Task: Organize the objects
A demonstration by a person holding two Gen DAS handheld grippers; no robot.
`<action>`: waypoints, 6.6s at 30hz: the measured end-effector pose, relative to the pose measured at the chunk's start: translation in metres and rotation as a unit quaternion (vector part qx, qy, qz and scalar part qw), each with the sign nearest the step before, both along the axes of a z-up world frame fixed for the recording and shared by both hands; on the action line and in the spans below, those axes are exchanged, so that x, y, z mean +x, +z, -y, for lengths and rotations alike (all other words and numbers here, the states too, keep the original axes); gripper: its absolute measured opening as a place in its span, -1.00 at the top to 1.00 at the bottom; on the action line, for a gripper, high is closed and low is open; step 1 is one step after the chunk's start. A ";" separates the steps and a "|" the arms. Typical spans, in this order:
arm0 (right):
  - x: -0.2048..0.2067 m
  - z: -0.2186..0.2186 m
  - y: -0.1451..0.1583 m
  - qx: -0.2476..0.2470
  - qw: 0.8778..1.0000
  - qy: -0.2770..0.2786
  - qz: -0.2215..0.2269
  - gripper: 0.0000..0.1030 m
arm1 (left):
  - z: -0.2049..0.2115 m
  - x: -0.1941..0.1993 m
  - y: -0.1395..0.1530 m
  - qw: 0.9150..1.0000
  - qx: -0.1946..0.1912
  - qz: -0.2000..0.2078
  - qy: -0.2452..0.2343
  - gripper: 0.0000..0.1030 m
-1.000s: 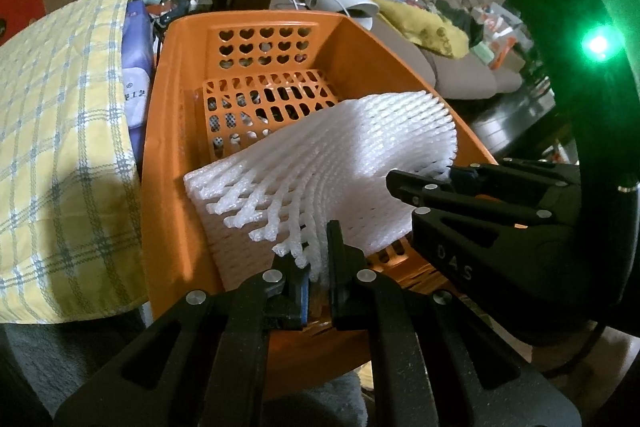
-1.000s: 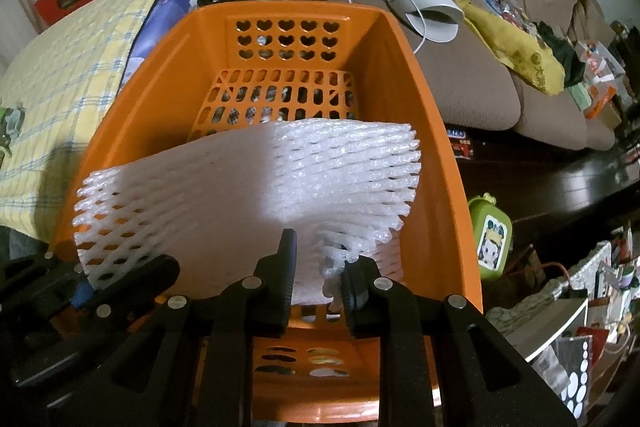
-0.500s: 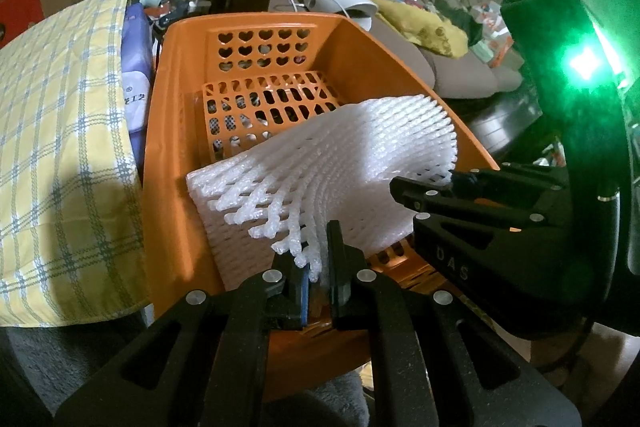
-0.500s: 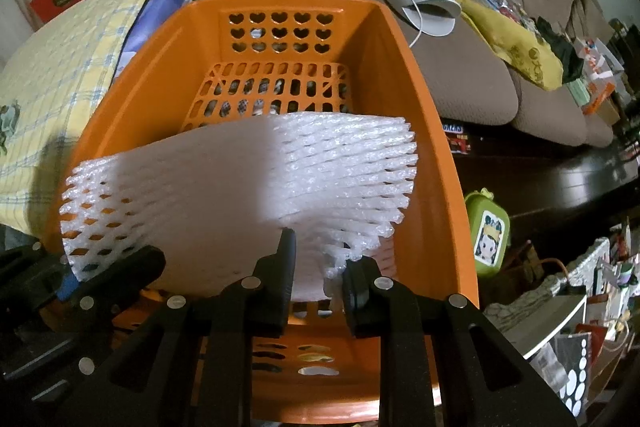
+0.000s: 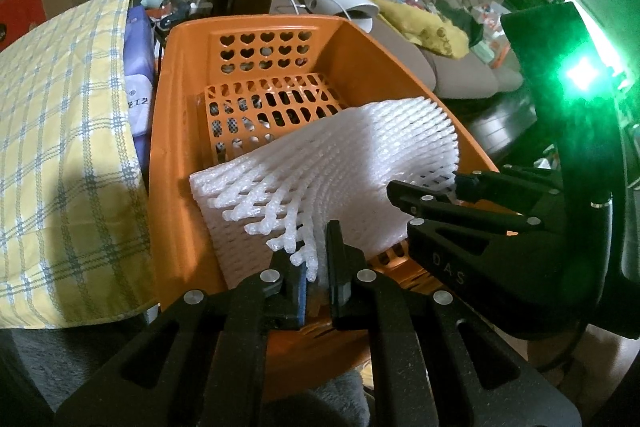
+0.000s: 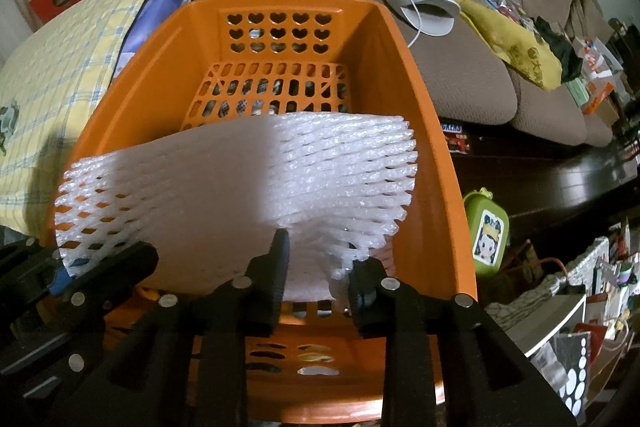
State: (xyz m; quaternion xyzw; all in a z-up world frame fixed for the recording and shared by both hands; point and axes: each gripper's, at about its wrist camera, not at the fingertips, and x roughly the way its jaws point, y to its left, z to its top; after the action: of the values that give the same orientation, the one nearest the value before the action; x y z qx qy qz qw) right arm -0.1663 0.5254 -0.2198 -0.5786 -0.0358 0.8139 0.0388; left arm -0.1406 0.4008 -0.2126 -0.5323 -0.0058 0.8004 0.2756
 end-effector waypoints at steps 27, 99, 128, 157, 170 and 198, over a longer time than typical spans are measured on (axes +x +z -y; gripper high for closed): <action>-0.001 -0.003 0.002 0.007 1.000 -0.009 -0.005 -0.20 | 0.017 -0.001 0.021 0.999 -0.003 -0.021 0.030 0.19; 0.000 -0.007 0.015 -0.066 0.997 -0.013 -0.036 0.58 | 0.032 -0.004 0.031 0.999 0.003 -0.046 0.024 0.88; 0.003 -0.033 0.005 -0.039 0.998 -0.052 -0.027 0.55 | -0.002 -0.021 0.013 0.997 -0.040 -0.063 -0.008 0.81; 0.007 -0.021 0.056 -0.042 0.989 -0.053 -0.129 0.26 | 0.061 -0.019 0.054 0.998 0.006 -0.062 0.015 0.49; 0.013 0.020 0.094 -0.010 0.972 -0.024 -0.232 0.10 | 0.123 -0.027 0.088 0.990 0.004 -0.112 0.087 0.23; 0.020 0.068 0.104 0.038 0.943 0.023 -0.331 -0.88 | 0.265 0.010 0.184 0.893 -0.094 -0.386 0.209 -0.98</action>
State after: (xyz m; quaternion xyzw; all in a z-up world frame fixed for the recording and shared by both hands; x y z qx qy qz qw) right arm -0.1460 0.4577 -0.1161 -0.2740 -0.0651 0.9581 0.0519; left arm -0.1304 0.1355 -0.0285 -0.1915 0.0655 0.9788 0.0308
